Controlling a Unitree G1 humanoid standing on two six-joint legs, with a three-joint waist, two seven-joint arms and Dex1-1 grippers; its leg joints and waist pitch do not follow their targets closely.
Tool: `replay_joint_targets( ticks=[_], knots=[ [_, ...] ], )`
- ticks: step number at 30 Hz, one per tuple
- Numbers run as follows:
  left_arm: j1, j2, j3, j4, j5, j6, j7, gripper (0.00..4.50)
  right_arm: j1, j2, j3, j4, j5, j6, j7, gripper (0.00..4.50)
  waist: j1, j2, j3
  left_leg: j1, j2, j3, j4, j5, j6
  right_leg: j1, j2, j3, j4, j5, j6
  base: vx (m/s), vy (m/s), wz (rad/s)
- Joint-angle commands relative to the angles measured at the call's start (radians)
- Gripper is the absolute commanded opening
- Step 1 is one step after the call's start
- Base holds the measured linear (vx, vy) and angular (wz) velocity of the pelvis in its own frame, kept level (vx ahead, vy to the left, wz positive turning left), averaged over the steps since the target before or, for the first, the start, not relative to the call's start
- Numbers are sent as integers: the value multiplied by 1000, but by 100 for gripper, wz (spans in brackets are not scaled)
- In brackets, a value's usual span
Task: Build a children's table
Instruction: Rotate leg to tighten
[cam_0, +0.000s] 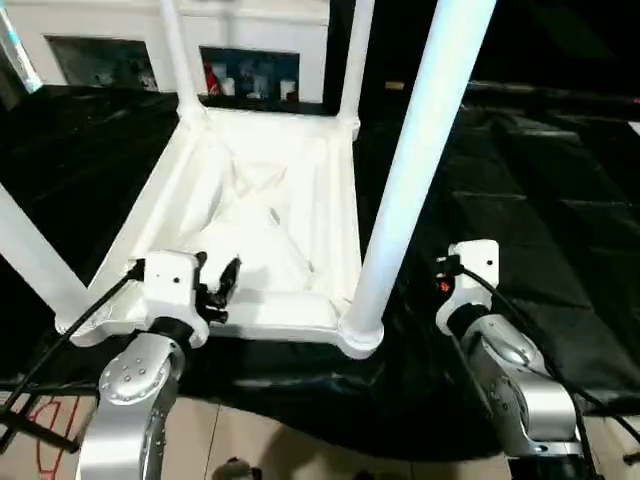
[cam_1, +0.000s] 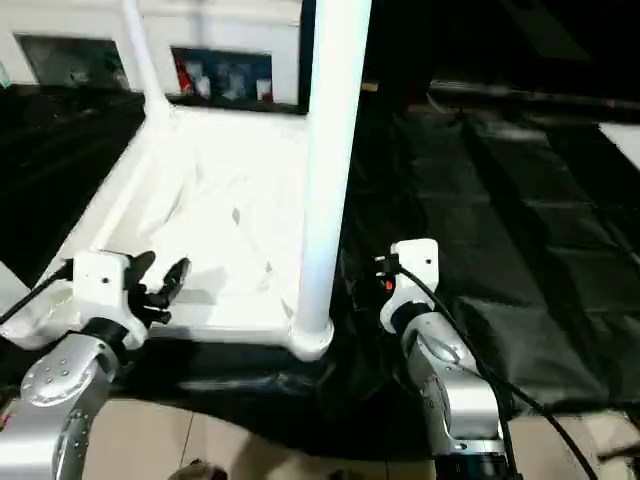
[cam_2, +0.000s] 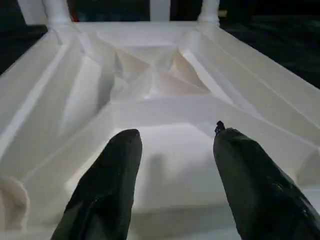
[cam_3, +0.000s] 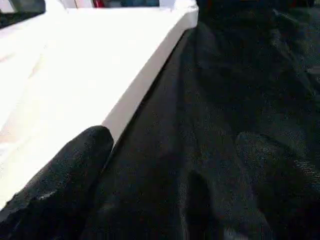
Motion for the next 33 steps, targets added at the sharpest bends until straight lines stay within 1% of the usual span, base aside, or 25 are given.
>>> replay_joint_targets(
  ticks=[1,2,3,4,5,6,7,8,9,10,11,12,13,14,16,18,19,21,23,24,25,28,29,31,33],
  knots=[
    [6,16,-6,-20,-1,2,1,265,6,-14,-4,-24,-8,10,-2,449,-15,18,-39,80,15,-7,-64,-489,53,31,-41,-1,-123,-627,-44,-97,33,-4],
    [8,17,-7,-21,-2,2,0,265,7,-15,-5,-23,-7,9,-3,449,-28,19,-21,92,15,-15,-71,-592,13,23,-31,-21,-145,-721,17,-106,35,-7],
    [9,17,-6,-22,-4,2,0,265,7,-16,-7,-20,-9,10,-9,449,-48,24,-9,105,30,-32,-89,-731,-23,45,-9,-71,-169,-729,93,-106,35,-7],
    [10,19,-7,-22,-6,3,0,265,8,-18,-8,-17,-12,9,-16,449,-3,51,-8,9,97,-43,-201,-867,-37,156,-17,-20,109,-381,9,-150,32,-4],
    [10,21,-9,-23,-6,6,-1,265,7,-17,-10,-13,-17,8,-27,449,25,40,-3,0,70,18,-229,-935,-46,145,-1,-16,142,-277,-19,-111,-27,6],
    [9,22,-10,-24,-7,7,-1,265,7,-17,-11,-12,-18,8,-30,449,41,42,-12,19,72,26,-222,-891,-49,144,-14,34,161,-358,-6,-111,-27,6],
    [11,26,-14,-23,-10,5,-9,265,7,-16,-14,-10,-30,9,-48,449,21,-28,-14,107,12,6,-62,-625,-86,38,-123,104,-53,-870,47,-7,-99,7],
    [15,27,-15,-25,-18,5,-17,265,7,-16,-17,-9,-31,10,-53,449,24,-20,5,148,-7,-11,71,-481,-72,-24,-190,113,-147,-1132,48,26,-53,-19],
    [20,30,-19,-29,-30,6,-32,265,7,-17,-23,-6,-33,12,-62,449,45,-5,-28,37,8,-56,-20,-118,-42,117,-158,109,-74,-879,17,26,-53,-19],
    [33,36,-20,-36,-41,0,-48,265,12,-22,-31,-7,-36,0,-67,449,44,-3,-23,47,16,-52,-58,-153,-65,107,-114,89,-62,-715,0,-4,11,-19],
    [44,42,-16,-39,-44,1,-52,265,16,-27,-34,-8,-37,-8,-66,449,35,10,-28,78,17,-42,-76,-297,-87,80,-59,75,-31,-508,-27,0,0,0],
    [59,45,-2,-40,-53,7,-53,265,20,-36,-36,-10,-35,-21,-56,449,28,13,-25,84,19,-40,-83,-358,-88,78,-57,76,-31,-471,-44,0,0,0],
    [84,52,12,-44,-64,2,-59,265,25,-47,-42,-14,-25,-45,-33,449,19,17,-26,79,18,-42,-93,-401,-84,90,-61,77,-35,-441,-64,0,0,0],
    [98,56,19,-47,-70,-4,-63,294,28,-54,-46,-17,-17,-60,-18,450,16,25,-25,74,17,-44,-96,-410,-83,94,-63,78,-37,-437,-67,0,0,0],
    [155,57,43,-67,-98,-20,-78,300,37,-88,-41,-37,28,-64,78,450,4,21,-23,69,14,-44,-99,-442,-69,97,-66,80,-53,-484,-57,0,0,0],
    [232,59,67,-89,-123,-54,-104,304,55,-152,-17,-62,67,-57,206,450,-1,26,-24,70,17,-42,-100,-430,-49,99,-68,83,-60,-459,-63,0,0,0],
    [259,55,79,-95,-148,-68,-124,314,60,-172,-16,-70,85,-47,242,450,-4,21,-25,59,18,-42,-103,-384,-37,109,-66,82,-57,-410,-66,0,0,0],
    [313,65,95,-94,-192,-122,-189,337,68,-214,-23,-82,123,-30,313,450,-5,21,-23,62,17,-37,-102,-382,-24,102,-65,83,-61,-408,-77,0,0,0],
    [346,71,122,-87,-211,-158,-214,340,72,-246,-25,-86,140,-36,364,450,1,14,-28,66,20,-33,-99,-351,-6,103,-68,87,-60,-382,-89,0,0,0],
    [369,76,157,-78,-232,-186,-232,341,76,-276,-26,-91,157,-36,413,450,2,15,-28,65,21,-31,-100,-331,-2,104,-67,87,-59,-356,-92,0,0,0],
    [381,76,200,-71,-254,-204,-236,355,77,-304,-23,-93,170,-40,461,450,4,6,-30,65,22,-27,-97,-298,12,107,-65,87,-56,-298,-105,0,0,0],
    [379,90,310,-42,-297,-237,-216,380,65,-346,5,-89,186,-57,552,450,7,9,-30,64,20,-25,-93,-254,36,110,-64,85,-50,-232,-126,0,0,0],
    [375,92,340,-28,-311,-243,-204,387,56,-343,16,-84,188,-58,562,450,5,4,-31,63,20,-25,-93,-247,40,111,-62,83,-49,-221,-128,0,0,0],
    [372,90,387,-7,-337,-258,-181,424,43,-334,31,-76,191,-62,577,450,6,7,-30,69,23,-26,-95,-261,34,107,-62,83,-49,-233,-128,0,0,0],
    [380,96,414,10,-356,-280,-172,428,33,-323,48,-71,203,-57,595,450,6,3,-32,71,24,-27,-97,-274,24,108,-62,84,-46,-229,-132,0,0,0]
  ],
)
